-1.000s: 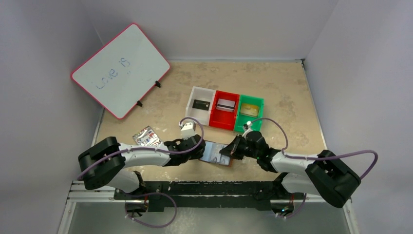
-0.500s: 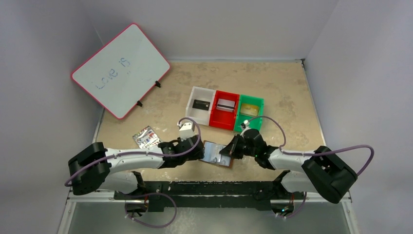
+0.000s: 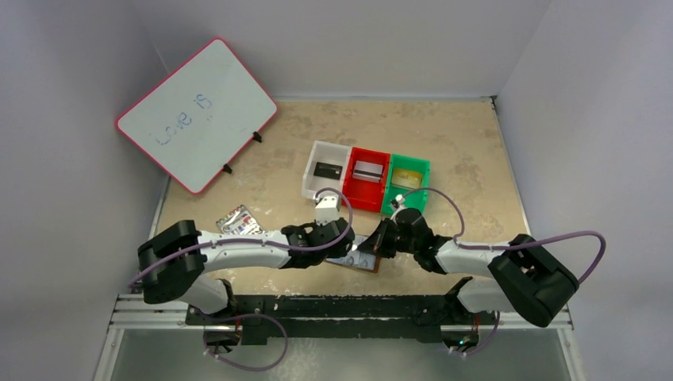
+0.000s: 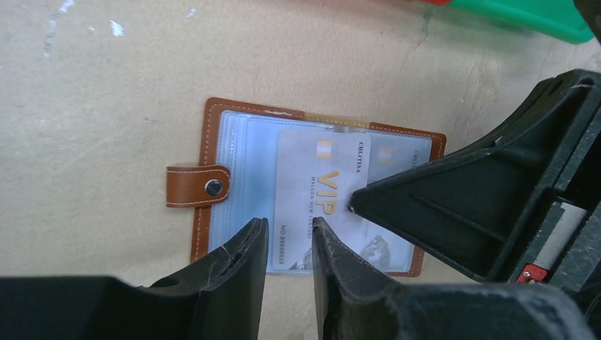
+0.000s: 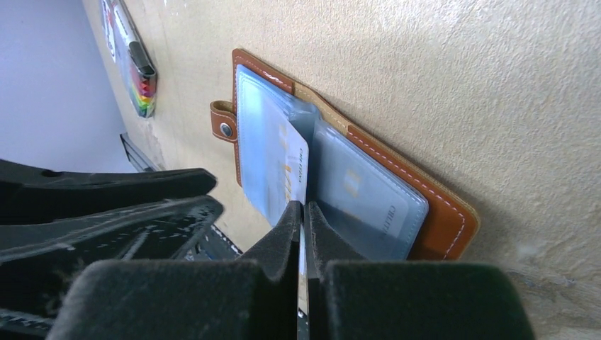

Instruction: Take the credit cards out of the card holder

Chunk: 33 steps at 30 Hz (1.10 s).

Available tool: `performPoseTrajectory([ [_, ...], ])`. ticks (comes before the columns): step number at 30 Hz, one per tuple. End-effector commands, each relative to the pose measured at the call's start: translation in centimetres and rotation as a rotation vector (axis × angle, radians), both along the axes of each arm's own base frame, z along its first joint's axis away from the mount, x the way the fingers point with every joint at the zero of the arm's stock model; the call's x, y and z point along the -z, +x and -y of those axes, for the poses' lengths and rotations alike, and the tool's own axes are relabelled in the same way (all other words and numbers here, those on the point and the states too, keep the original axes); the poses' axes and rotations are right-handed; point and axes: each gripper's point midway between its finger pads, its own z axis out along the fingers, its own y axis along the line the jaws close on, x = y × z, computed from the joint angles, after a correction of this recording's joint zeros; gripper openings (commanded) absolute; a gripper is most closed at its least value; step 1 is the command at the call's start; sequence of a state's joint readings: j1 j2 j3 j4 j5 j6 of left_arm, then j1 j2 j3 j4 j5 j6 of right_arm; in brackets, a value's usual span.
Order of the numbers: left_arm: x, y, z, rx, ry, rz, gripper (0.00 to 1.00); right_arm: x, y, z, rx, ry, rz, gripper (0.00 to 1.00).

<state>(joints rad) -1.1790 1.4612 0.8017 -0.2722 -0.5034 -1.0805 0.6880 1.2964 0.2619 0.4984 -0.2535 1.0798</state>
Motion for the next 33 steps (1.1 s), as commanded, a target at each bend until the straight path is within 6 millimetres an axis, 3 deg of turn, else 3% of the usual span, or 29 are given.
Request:
performPoseTrajectory([
  [1, 0.8, -0.2, 2.3, 0.056, -0.100, -0.048, 0.27, -0.1, 0.1, 0.1, -0.004, -0.005, 0.008, 0.00],
  [4, 1.5, -0.2, 2.7, 0.062, -0.120, -0.073, 0.23, 0.0, 0.1, 0.1, -0.004, -0.009, 0.006, 0.00],
  [13, 5.1, -0.2, 0.3, -0.029, -0.067, -0.146, 0.07, -0.2, 0.1, 0.3, 0.005, -0.009, 0.008, 0.00],
  [17, 5.2, -0.8, 0.4, -0.040, -0.146, -0.157, 0.06, -1.1, -0.2, 0.1, 0.007, 0.070, 0.023, 0.00],
  [22, 5.8, -1.0, -0.1, -0.032, -0.119, -0.163, 0.06, -0.8, -0.5, 0.7, 0.029, 0.080, 0.014, 0.00],
  [25, 6.0, -1.2, 0.5, 0.006, -0.106, -0.174, 0.06, -1.4, -0.2, 0.2, 0.041, 0.132, 0.022, 0.11],
  [29, 6.2, -1.4, 0.5, 0.010, -0.107, -0.179, 0.04, -2.1, 0.3, -0.7, 0.038, 0.195, 0.024, 0.16],
  [33, 6.7, -1.6, 0.1, 0.008, -0.092, -0.193, 0.04, -2.0, 0.7, -1.3, 0.038, 0.221, 0.020, 0.12],
])
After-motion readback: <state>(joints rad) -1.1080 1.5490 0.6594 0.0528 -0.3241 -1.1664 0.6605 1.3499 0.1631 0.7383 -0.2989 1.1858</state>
